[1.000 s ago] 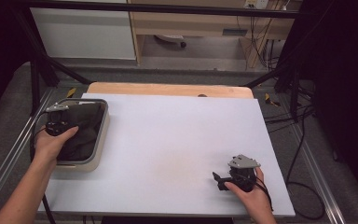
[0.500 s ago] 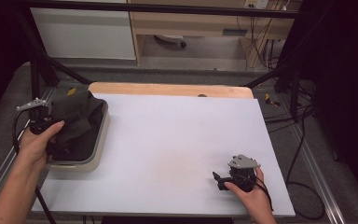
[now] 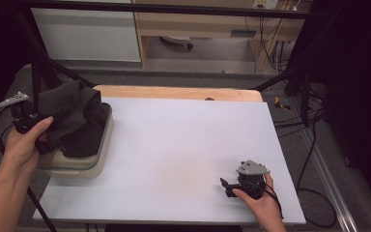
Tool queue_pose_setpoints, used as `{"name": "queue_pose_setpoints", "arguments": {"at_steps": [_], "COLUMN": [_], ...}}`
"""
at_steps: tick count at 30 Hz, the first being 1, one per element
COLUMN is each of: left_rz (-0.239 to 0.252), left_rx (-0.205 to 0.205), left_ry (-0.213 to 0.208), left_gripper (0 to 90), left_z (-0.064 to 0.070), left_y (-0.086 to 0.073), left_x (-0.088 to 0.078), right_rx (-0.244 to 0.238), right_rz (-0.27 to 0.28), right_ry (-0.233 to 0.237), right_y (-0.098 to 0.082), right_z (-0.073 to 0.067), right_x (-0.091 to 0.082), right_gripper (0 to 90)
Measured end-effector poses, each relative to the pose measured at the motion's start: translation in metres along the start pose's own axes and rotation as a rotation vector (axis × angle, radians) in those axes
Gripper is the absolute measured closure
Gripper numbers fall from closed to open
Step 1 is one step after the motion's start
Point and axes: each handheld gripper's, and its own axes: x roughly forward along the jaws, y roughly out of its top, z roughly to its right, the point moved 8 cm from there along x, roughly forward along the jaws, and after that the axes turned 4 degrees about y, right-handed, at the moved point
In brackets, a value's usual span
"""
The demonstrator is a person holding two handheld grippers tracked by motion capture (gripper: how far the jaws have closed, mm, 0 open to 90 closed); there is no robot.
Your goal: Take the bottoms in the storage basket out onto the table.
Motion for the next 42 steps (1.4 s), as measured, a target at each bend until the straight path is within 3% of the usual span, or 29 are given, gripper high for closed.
{"name": "queue_pose_setpoints", "arguments": {"at_steps": [11, 18, 27, 31, 36, 42], "left_rz": [0.054, 0.087, 0.121, 0.157, 0.174, 0.160], "left_rx": [0.024, -0.003, -0.004, -0.018, -0.022, -0.016], "left_ry": [-0.049, -0.074, -0.094, -0.111, -0.146, -0.156], "left_gripper": [68.2, 68.1, 68.1, 68.1, 68.0, 68.0], "left_z": [0.022, 0.029, 0.037, 0.041, 0.054, 0.063], "left_y": [0.022, 0.037, 0.056, 0.072, 0.084, 0.087], "left_x": [-0.009, -0.018, -0.026, -0.031, -0.030, -0.022], "right_rx": [0.001, -0.005, -0.005, 0.005, 0.004, 0.008], "right_rz": [-0.004, 0.002, 0.005, 0.001, 0.003, 0.007], "right_ry": [-0.001, -0.002, -0.002, -0.007, -0.006, -0.007], "right_y": [0.000, 0.001, 0.001, 0.000, 0.001, 0.001], "right_z": [0.001, -0.001, 0.000, 0.002, 0.001, 0.002], "right_x": [0.000, -0.001, -0.001, -0.001, -0.001, -0.002], "right_gripper": [4.5, 4.5, 4.5, 4.5, 4.5, 4.4]}}
